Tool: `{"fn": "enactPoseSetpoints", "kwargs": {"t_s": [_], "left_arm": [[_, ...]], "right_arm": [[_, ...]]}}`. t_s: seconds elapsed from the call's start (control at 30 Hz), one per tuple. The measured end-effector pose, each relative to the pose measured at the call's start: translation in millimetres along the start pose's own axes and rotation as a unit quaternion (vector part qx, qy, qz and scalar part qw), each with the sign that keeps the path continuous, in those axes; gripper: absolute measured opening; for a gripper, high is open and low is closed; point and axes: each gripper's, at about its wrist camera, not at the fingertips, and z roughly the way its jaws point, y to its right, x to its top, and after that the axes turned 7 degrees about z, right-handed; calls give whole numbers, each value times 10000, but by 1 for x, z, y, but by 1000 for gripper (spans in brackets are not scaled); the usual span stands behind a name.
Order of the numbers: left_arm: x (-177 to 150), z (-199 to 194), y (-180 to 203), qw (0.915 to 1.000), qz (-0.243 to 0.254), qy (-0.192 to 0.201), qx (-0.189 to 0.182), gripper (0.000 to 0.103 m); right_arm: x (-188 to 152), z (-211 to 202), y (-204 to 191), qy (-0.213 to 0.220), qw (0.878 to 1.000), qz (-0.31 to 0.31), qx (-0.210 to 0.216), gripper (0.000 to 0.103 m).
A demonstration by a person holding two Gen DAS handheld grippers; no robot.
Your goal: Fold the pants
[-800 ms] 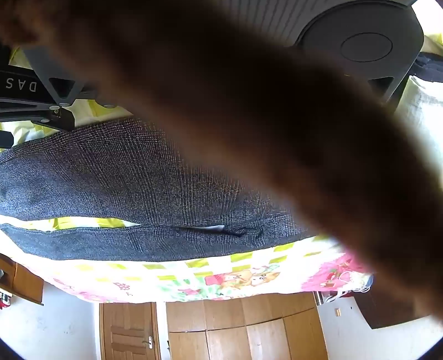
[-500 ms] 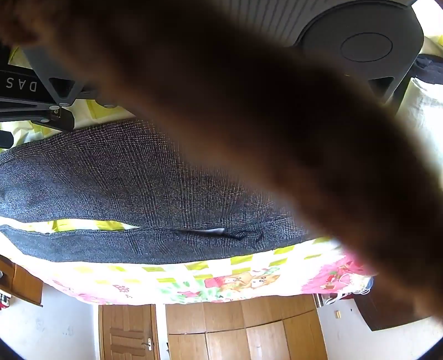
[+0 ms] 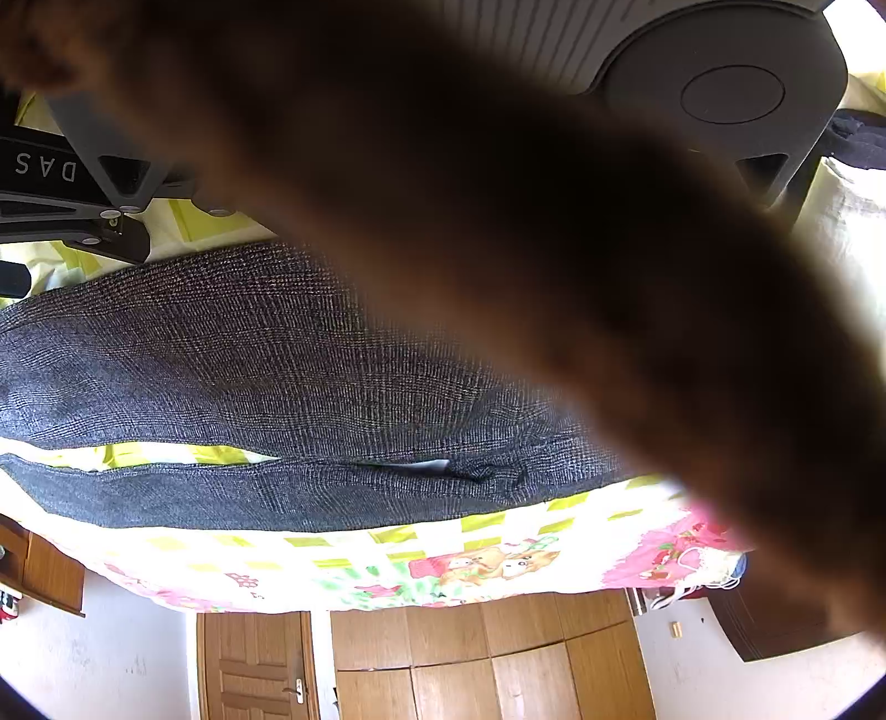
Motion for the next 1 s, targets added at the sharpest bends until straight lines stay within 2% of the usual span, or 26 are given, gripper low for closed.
{"fn": "enactPoseSetpoints", "kwargs": {"t_s": [1.0], "left_arm": [[-3, 1, -4, 9999, 6, 34, -124, 103]], "right_arm": [[-2, 3, -3, -25, 10000, -71, -7, 97]]}}
